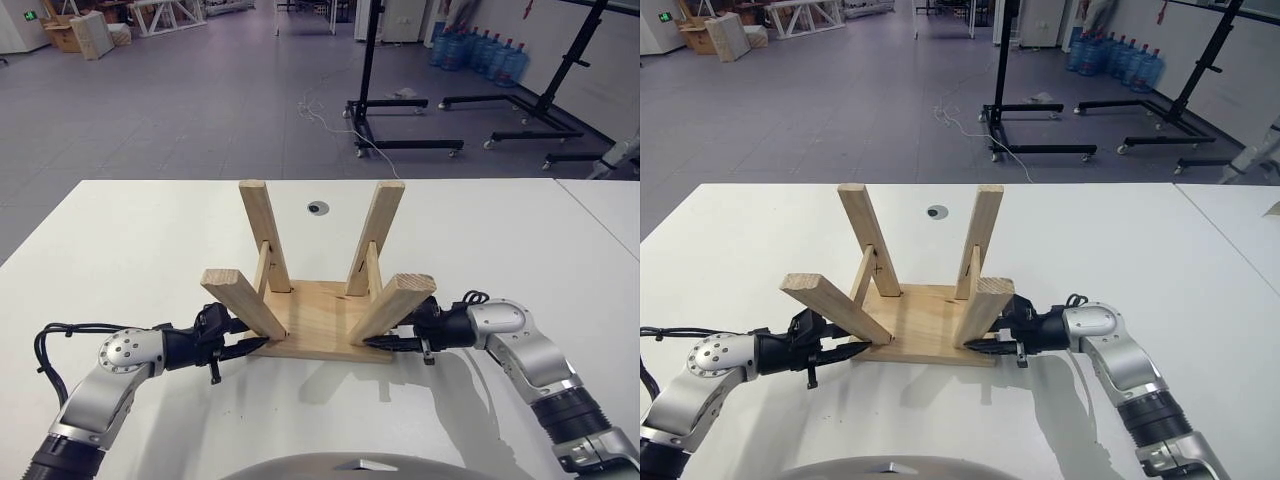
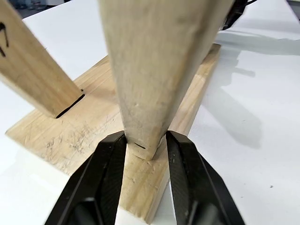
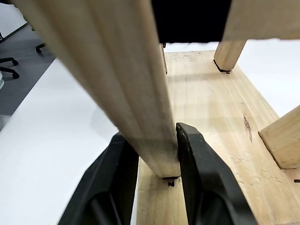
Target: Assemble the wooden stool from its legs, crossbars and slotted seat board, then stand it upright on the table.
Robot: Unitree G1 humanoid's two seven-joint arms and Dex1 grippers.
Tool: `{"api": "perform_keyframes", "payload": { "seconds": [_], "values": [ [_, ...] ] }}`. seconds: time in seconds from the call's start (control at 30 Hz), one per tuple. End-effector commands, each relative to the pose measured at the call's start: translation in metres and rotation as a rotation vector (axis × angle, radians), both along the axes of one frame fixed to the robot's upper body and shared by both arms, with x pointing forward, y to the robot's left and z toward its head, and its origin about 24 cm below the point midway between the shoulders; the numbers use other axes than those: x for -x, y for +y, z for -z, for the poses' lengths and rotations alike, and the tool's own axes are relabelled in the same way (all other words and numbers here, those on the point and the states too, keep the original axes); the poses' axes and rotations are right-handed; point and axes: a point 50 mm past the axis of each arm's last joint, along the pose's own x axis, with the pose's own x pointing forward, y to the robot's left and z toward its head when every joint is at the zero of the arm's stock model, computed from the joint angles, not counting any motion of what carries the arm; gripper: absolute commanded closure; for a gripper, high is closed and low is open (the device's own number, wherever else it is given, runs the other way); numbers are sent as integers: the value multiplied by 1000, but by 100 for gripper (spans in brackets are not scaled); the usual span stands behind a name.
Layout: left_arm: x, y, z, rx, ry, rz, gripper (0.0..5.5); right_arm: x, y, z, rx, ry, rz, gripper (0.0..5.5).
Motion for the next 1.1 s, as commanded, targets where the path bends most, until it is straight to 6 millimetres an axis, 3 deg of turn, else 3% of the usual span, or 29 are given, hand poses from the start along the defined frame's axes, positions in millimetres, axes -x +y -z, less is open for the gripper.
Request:
{"api": "perform_keyframes", "payload": {
  "seconds": [0.03, 0.13, 0.27, 0.53, 0.67, 0.8, 0.93, 1.1],
  "values": [
    [5, -10, -3, 113, 20, 59, 427, -1, 1, -5, -32, 27, -37, 438],
    [11, -13, -6, 160, 54, 83, 430, 1, 0, -12, -39, 63, -89, 440],
    [25, -26, -25, 315, 135, 164, 437, -3, -1, -29, -63, 146, -148, 442],
    [40, -32, -66, 564, 295, 220, 449, -12, 11, -61, -111, 499, -210, 444],
    [50, -33, -66, 666, 475, 189, 451, -20, 17, -76, -93, 619, -254, 444],
    [53, -28, -65, 647, 608, 133, 452, -34, 21, -87, -48, 726, -272, 444],
    [47, -14, -56, 599, 626, 16, 452, -41, 26, -95, -16, 846, -263, 444],
    [34, 3, -48, 659, 656, -122, 452, -36, 28, -87, 50, 958, -265, 445]
  ]
}}
